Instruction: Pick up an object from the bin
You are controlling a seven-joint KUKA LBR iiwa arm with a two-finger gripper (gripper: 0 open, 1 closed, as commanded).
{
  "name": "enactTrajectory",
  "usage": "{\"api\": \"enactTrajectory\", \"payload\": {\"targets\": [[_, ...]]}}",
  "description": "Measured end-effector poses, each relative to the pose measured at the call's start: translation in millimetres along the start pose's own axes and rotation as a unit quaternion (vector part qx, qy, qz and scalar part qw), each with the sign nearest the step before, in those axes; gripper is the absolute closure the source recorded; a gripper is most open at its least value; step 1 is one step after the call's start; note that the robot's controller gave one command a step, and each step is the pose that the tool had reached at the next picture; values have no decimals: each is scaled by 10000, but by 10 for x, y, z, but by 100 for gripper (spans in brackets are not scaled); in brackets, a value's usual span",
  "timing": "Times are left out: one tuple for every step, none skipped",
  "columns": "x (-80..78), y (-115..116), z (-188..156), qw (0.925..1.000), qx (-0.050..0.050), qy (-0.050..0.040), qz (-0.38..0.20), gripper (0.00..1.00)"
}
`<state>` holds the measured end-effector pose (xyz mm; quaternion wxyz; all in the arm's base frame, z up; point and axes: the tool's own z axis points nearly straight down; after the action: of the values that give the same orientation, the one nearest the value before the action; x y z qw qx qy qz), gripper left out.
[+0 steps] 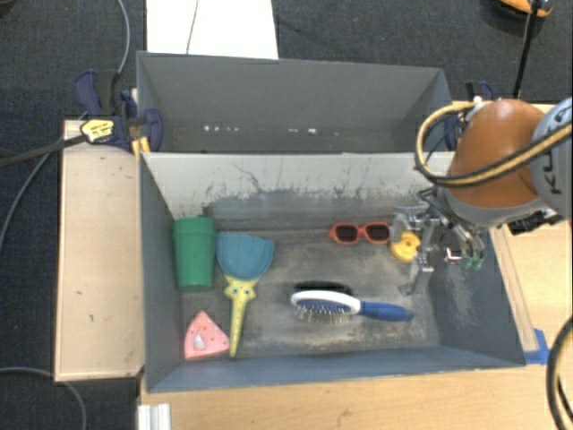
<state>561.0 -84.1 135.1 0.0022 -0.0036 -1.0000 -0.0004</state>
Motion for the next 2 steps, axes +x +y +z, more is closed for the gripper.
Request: {"api": "enactTrajectory", "payload": {"targets": [[-15,2,-48,10000,7,-37,-12,0],[227,640,387,9999,4,-31,-137,0]]}}
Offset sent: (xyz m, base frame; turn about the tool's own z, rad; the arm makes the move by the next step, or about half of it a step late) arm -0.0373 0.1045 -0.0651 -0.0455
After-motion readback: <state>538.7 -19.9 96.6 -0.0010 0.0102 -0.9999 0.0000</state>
